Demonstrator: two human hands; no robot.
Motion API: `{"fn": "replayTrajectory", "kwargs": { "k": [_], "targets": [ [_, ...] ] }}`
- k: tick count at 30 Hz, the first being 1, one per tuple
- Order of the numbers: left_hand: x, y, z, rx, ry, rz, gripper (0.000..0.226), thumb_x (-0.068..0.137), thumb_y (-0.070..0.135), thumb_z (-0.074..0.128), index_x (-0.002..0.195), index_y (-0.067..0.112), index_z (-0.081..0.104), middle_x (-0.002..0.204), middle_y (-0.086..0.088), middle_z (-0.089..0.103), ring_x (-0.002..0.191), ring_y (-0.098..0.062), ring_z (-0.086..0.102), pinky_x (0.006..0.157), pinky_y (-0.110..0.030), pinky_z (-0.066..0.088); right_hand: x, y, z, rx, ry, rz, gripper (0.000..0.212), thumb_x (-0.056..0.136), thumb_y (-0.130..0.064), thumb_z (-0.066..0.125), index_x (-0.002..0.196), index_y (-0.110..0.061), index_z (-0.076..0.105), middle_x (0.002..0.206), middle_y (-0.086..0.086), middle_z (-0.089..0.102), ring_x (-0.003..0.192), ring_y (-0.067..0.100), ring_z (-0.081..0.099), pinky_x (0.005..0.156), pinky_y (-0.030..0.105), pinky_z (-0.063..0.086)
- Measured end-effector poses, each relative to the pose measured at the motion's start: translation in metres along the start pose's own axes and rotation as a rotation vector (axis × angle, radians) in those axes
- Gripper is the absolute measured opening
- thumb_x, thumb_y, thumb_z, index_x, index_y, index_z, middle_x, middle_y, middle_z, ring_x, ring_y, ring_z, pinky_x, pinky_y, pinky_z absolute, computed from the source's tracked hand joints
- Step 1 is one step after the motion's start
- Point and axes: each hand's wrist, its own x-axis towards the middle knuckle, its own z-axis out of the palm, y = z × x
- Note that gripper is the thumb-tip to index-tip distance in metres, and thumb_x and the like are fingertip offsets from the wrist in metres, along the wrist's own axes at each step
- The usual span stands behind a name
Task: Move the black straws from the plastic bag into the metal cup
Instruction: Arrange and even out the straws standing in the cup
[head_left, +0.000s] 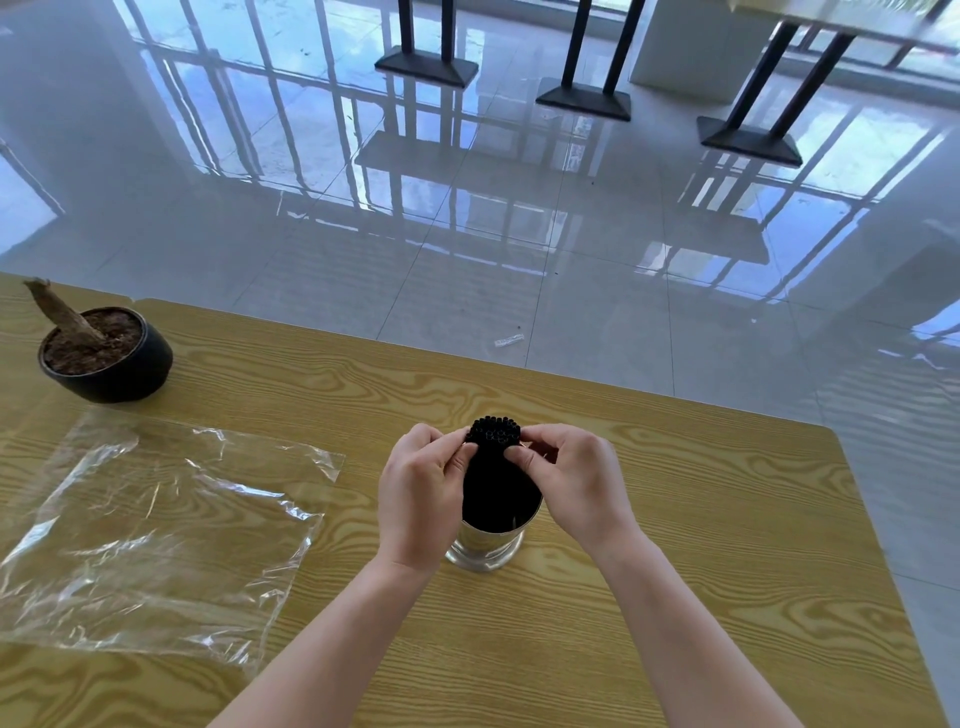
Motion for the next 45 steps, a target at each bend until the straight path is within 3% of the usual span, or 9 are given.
{"fn": "replayTrajectory", "kwargs": {
  "k": [3, 6, 10, 15, 20, 24, 29, 41, 45],
  "targets": [
    [-0.003, 0.001, 0.000, 0.049, -0.025, 0.032, 0.016, 0.098, 0.015, 0.059, 0.091, 0.013, 0.073, 0.075, 0.005, 0.051, 0.071, -0.016, 0.051, 0.058, -0.033, 0.048, -0.001, 0.000, -0.002, -0.008, -0.010, -0.017, 0.027, 0.084, -0.027, 0.081, 0.110, -0.024, 0.078, 0.084, -0.018, 0.072, 0.081, 0.001, 0.067, 0.073, 0.020, 0.053],
    [-0.005, 0.001, 0.000, 0.105, -0.050, 0.010, 0.018, 0.099, 0.018, 0.054, 0.095, 0.015, 0.072, 0.078, 0.006, 0.048, 0.076, -0.014, 0.048, 0.060, -0.028, 0.045, -0.002, 0.000, -0.006, -0.031, -0.056, -0.029, 0.034, 0.083, -0.028, 0.082, 0.116, -0.024, 0.075, 0.078, -0.014, 0.072, 0.074, 0.003, 0.066, 0.072, 0.024, 0.055],
    [-0.008, 0.001, -0.001, 0.149, -0.107, -0.059, 0.035, 0.086, 0.021, 0.059, 0.119, 0.016, 0.069, 0.081, 0.007, 0.045, 0.080, -0.012, 0.045, 0.064, -0.019, 0.037, -0.004, 0.000, -0.008, -0.067, -0.074, -0.027, 0.048, 0.080, -0.028, 0.084, 0.125, -0.022, 0.070, 0.076, -0.014, 0.069, 0.069, 0.004, 0.062, 0.074, 0.028, 0.055],
    [-0.008, 0.002, -0.003, 0.164, -0.109, -0.056, 0.044, 0.082, 0.044, 0.073, 0.119, 0.020, 0.069, 0.084, 0.007, 0.046, 0.083, -0.015, 0.049, 0.068, -0.026, 0.046, -0.005, -0.005, -0.008, -0.089, -0.056, -0.060, 0.038, 0.079, -0.027, 0.085, 0.115, -0.022, 0.074, 0.070, -0.009, 0.067, 0.064, 0.006, 0.058, 0.068, 0.034, 0.055],
    [-0.008, 0.001, -0.003, 0.206, -0.111, -0.079, 0.066, 0.082, 0.049, 0.075, 0.135, 0.014, 0.061, 0.088, 0.005, 0.046, 0.087, -0.016, 0.050, 0.069, -0.026, 0.044, -0.005, -0.007, -0.008, -0.125, -0.032, -0.051, 0.050, 0.084, -0.030, 0.081, 0.131, -0.017, 0.067, 0.081, -0.010, 0.067, 0.074, 0.007, 0.059, 0.072, 0.019, 0.045],
    [-0.009, 0.002, -0.004, 0.217, -0.113, -0.073, 0.052, 0.087, 0.046, 0.069, 0.130, 0.016, 0.064, 0.087, 0.005, 0.047, 0.085, -0.016, 0.050, 0.068, -0.029, 0.047, -0.005, -0.008, -0.009, -0.133, -0.023, -0.057, 0.043, 0.087, -0.030, 0.077, 0.128, -0.017, 0.069, 0.085, -0.007, 0.070, 0.079, 0.010, 0.062, 0.074, 0.020, 0.047],
    [-0.008, 0.005, -0.002, 0.252, -0.121, -0.046, 0.034, 0.094, 0.042, 0.059, 0.117, 0.018, 0.067, 0.085, 0.006, 0.046, 0.082, -0.014, 0.047, 0.068, -0.023, 0.039, -0.004, -0.013, -0.005, -0.121, 0.016, -0.057, 0.038, 0.088, -0.029, 0.076, 0.123, -0.015, 0.072, 0.092, -0.005, 0.074, 0.083, 0.009, 0.065, 0.069, 0.005, 0.038],
    [-0.008, 0.005, -0.009, 0.262, -0.179, -0.104, 0.053, 0.094, 0.036, 0.056, 0.141, 0.012, 0.054, 0.093, 0.006, 0.047, 0.093, -0.015, 0.048, 0.076, -0.025, 0.042, -0.005, -0.018, -0.007, -0.132, -0.006, -0.052, 0.041, 0.091, -0.031, 0.073, 0.128, -0.015, 0.068, 0.082, -0.010, 0.067, 0.078, 0.011, 0.061, 0.076, 0.023, 0.048],
    [-0.008, 0.004, -0.013, 0.272, -0.200, -0.125, 0.057, 0.095, 0.033, 0.053, 0.147, 0.013, 0.046, 0.100, 0.003, 0.050, 0.098, -0.016, 0.048, 0.083, -0.029, 0.047, -0.008, -0.019, -0.008, -0.142, -0.008, -0.036, 0.036, 0.096, -0.020, 0.065, 0.131, -0.012, 0.067, 0.096, -0.003, 0.072, 0.089, 0.013, 0.064, 0.080, 0.021, 0.045]
  ]
}}
